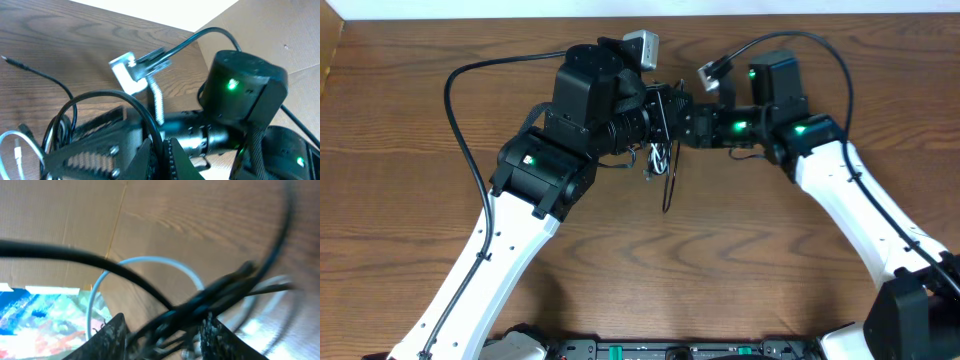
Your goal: Untangle cables
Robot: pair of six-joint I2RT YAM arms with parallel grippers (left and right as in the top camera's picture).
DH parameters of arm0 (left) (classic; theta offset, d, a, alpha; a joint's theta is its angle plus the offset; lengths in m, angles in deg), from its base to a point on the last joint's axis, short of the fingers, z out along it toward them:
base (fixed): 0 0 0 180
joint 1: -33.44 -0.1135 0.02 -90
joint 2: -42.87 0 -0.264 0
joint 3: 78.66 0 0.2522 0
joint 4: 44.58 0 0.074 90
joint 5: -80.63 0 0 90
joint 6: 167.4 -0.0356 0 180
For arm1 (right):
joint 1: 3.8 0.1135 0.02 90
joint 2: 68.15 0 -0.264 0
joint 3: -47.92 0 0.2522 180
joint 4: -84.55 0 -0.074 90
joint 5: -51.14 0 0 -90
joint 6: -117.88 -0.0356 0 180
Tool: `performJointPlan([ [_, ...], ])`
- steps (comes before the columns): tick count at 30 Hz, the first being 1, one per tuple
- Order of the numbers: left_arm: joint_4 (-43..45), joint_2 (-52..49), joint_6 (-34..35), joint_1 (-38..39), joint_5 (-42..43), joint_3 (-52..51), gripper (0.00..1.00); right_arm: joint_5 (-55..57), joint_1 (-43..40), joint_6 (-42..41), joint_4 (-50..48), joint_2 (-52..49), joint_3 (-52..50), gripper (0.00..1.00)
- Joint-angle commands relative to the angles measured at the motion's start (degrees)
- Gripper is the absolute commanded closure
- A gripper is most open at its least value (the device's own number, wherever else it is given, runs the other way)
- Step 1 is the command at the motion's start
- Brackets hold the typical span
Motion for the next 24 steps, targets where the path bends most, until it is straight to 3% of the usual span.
performJointPlan([
  [1, 0.3, 0.3, 0.1, -0.2, 1.0, 0.3, 0.92, 0.5, 1.8, -2.1, 0.2, -2.2, -0.3, 0.60],
  [3, 0.3, 0.3, 0.1, -0.2, 1.0, 0.3, 0.92, 1.7, 2.1, -3.0, 0.2, -3.1, -0.3, 0.65],
  [8, 0.3, 0.3, -0.4, -0.7, 0.7, 0.3, 0.92, 7.5, 1.6, -2.9, 3.2, -4.1, -0.3, 0.99],
  [13, -4.6, 0.3, -3.0, -4.0, -4.1, 0.3, 0.92, 9.7, -2.1, -0.6, 5.8, -3.8, -0.2, 0.99],
  [16, -12.3, 0.3, -5.8, -7.8, -10.9, 0.3, 0.93, 9.5, -7.5, 1.6, 7.7, -1.4, -0.2, 0.99],
  [24, -21.1, 0.3, -9.8, -16.1, -15.7, 0.2, 0.93, 4.9, -22.9, 2.3, 11.8, 4.6, -0.2, 0.99],
])
